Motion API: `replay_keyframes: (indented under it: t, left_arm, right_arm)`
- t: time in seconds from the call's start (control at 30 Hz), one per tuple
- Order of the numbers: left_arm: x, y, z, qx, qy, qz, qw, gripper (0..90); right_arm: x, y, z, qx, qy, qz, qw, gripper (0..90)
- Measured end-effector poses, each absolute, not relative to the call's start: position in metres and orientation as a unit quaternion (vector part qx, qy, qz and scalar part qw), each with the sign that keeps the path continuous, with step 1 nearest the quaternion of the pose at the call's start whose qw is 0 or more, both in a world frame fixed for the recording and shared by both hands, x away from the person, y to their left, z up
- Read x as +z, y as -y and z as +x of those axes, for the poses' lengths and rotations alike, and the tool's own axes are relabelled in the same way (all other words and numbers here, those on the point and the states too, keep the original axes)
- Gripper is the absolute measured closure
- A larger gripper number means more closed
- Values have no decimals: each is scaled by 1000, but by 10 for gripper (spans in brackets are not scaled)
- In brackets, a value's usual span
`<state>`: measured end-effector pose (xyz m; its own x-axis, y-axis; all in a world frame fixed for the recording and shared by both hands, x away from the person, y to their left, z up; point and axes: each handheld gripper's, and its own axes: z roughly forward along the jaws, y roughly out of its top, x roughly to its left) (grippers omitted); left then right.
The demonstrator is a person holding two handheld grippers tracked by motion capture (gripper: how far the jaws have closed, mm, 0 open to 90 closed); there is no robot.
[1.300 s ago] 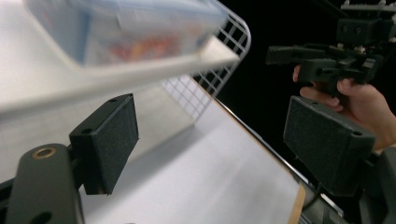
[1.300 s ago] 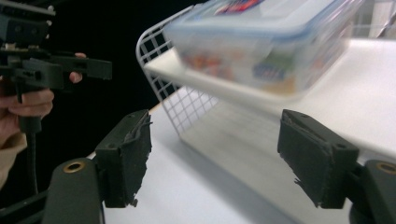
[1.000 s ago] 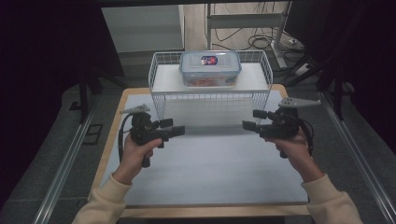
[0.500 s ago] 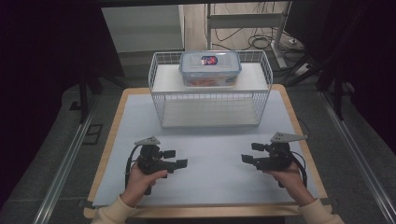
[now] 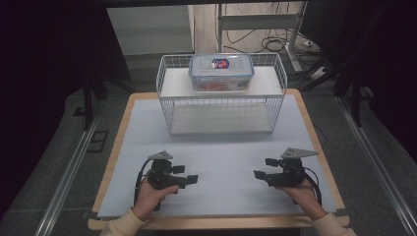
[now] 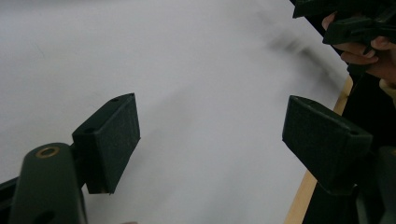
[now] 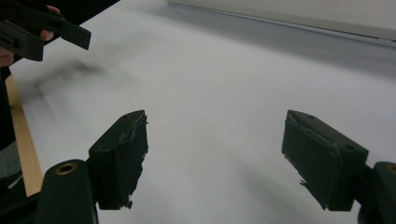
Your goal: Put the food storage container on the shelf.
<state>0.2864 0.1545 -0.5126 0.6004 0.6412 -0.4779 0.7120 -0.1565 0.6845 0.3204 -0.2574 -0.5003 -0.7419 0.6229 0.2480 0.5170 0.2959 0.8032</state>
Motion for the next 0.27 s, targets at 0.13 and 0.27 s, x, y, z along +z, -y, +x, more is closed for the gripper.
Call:
replay_keyframes:
  t: [0.13,0.27]
  left_arm:
    - [-515,-152,285,-34,-446,763,467,186]
    - [-517,-149,285,-25,-443,771,458,185]
  right_arm:
    - [-500,258,320,469,-807,352,69,212]
    - [-502,259,320,463,-809,354,78,202]
